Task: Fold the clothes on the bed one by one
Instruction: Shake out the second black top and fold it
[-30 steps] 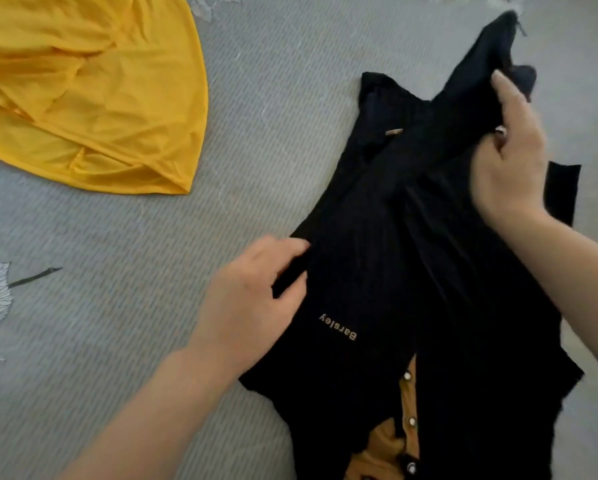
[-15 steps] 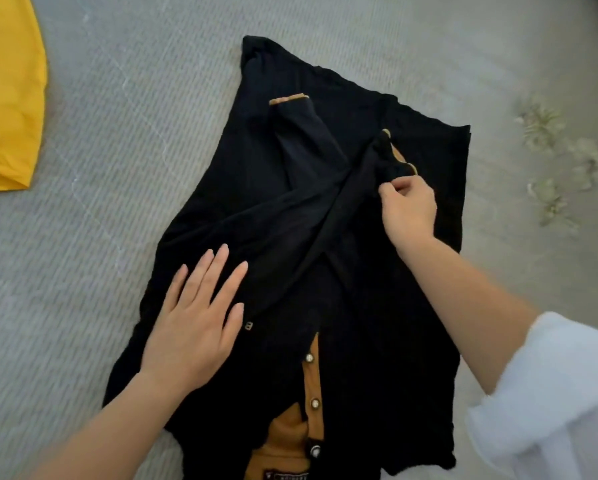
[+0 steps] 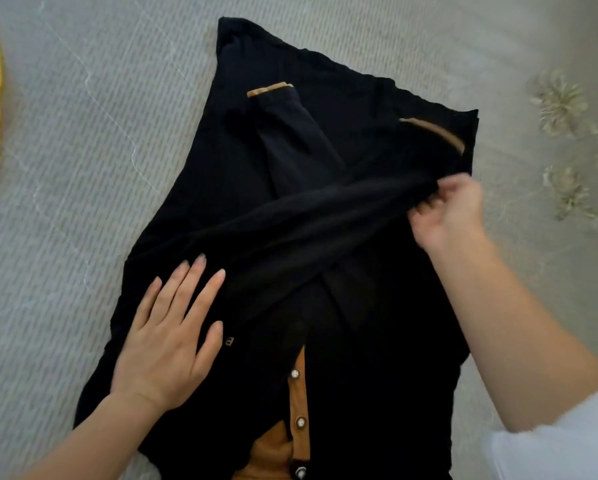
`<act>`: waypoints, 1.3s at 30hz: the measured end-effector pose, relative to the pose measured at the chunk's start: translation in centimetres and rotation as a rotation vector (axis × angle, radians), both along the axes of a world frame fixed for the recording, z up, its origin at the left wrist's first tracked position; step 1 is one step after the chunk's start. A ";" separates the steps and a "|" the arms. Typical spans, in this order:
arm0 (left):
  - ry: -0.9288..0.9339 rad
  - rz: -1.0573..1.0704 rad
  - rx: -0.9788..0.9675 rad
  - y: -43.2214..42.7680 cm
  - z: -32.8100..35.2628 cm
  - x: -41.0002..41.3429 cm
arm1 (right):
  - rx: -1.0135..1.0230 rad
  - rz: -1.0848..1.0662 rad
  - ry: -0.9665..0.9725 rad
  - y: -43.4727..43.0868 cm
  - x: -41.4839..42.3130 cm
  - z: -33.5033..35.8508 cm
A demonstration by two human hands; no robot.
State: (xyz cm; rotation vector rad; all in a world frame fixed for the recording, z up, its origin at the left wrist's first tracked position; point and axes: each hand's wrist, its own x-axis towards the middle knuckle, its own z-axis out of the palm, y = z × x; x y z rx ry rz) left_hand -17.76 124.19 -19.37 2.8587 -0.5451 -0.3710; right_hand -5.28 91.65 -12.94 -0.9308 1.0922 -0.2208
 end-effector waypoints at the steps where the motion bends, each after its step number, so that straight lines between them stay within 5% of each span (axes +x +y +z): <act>1: 0.002 -0.002 0.005 0.0 0.0 0.0 | 0.102 0.014 -0.009 -0.8 -1.3 -0.3; 4: -0.002 0.001 0.012 -0.1 0.1 0.1 | 0.156 0.083 -0.005 -2.4 -2.6 -1.1; 12: 0.009 0.003 0.007 -0.2 0.3 0.2 | -0.393 0.145 0.044 -4.2 0.4 -0.2; 16: 0.023 0.001 0.006 -0.1 0.2 0.2 | -1.049 0.415 0.515 -1.8 -1.5 -1.8; 19: 0.016 -0.003 0.000 0.0 0.1 0.2 | -1.458 0.761 0.259 3.2 -3.4 -2.8; 23: 0.007 -0.002 -0.005 0.1 0.0 0.1 | -1.446 1.292 0.444 6.1 -5.7 -5.4; 26: 0.006 -0.007 0.006 0.1 0.0 0.1 | -1.429 1.297 0.483 6.1 -6.1 -5.0; 30: 0.042 -0.035 -0.011 0.3 0.5 -0.3 | -1.445 1.308 0.274 6.9 -11.4 -2.3; 39: 0.328 -0.479 -0.096 6.5 3.3 -8.9 | -1.490 1.810 0.293 3.0 -33.2 0.7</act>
